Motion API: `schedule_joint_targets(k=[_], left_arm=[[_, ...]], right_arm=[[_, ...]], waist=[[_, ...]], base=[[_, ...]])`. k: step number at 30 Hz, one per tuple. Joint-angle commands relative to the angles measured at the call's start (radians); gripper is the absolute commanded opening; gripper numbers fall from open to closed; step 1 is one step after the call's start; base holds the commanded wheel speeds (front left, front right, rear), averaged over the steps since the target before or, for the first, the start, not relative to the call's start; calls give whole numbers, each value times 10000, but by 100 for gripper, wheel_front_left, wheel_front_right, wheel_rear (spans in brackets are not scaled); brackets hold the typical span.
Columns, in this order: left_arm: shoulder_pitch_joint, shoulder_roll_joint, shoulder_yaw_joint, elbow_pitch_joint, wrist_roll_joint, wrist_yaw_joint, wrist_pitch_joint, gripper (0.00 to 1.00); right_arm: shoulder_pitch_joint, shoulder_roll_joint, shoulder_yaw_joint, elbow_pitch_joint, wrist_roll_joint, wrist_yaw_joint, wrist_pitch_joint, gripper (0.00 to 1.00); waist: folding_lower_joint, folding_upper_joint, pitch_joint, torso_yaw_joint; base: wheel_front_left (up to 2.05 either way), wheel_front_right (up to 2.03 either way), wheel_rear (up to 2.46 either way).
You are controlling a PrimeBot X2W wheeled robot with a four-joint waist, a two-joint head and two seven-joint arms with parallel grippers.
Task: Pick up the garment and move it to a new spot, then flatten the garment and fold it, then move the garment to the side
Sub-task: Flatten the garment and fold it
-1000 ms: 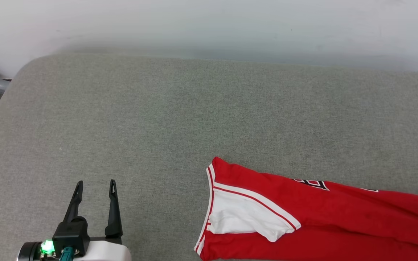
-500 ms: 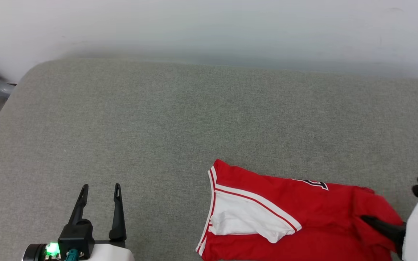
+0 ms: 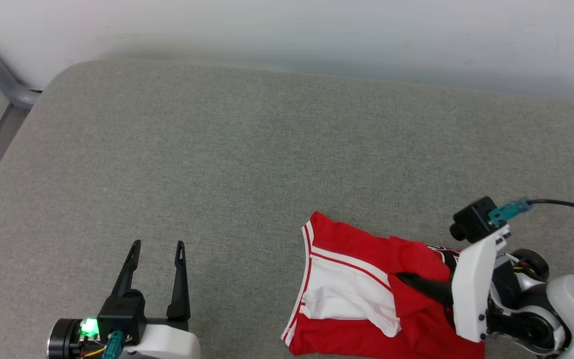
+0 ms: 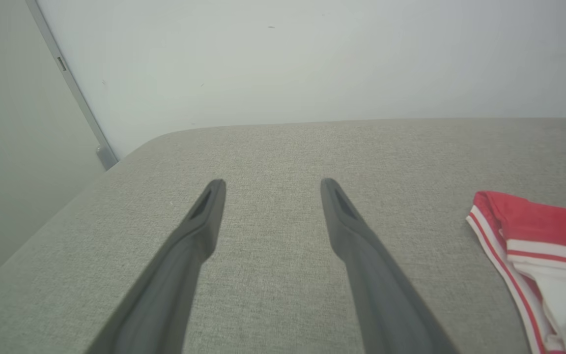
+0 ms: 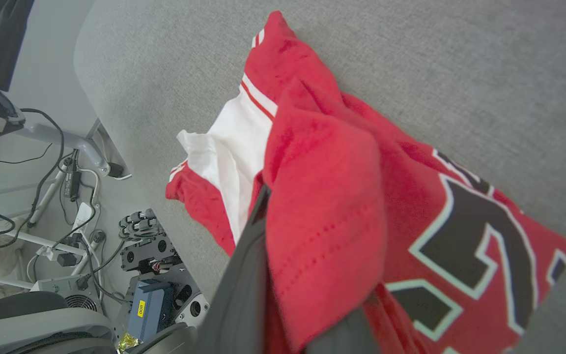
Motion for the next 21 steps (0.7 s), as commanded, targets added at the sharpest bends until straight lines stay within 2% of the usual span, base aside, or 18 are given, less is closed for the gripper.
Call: schedule_joint_targets(k=[1, 12, 18, 19, 20, 21], left_arm=[[-198, -59, -79, 21, 86, -28, -71, 100], [-544, -148, -278, 121, 3, 1, -71, 100], [-512, -172, -315, 189, -4, 30, -71, 100], [-467, -177, -309, 205, -4, 27, -71, 100], [-419, -177, -300, 231, 1, 15, -71, 100], [-378, -170, -285, 245, 7, -6, -71, 100]], right_arm=[[-449, 185, 289, 260, -209, -5, -100, 0], [-2150, 1254, 1695, 2956, -1188, -5, -1134, 0], [-2271, 1435, 2248, 3844, -1217, -6, -1623, 0], [-2286, 1402, 2318, 3842, -1199, -6, -1816, 36], [-2267, 1352, 2312, 3789, -1129, -6, -2068, 96], [-2210, 1292, 2291, 3688, -1056, -6, -2301, 100]], waist=[[0, 0, 139, 138], [0, 0, 588, 537], [0, 0, 535, 529], [0, 0, 487, 503], [0, 0, 424, 469], [0, 0, 359, 423]], base=[[0, 0, 0], [0, 0, 0], [0, 0, 0], [0, 0, 0], [0, 0, 0], [0, 0, 0]])
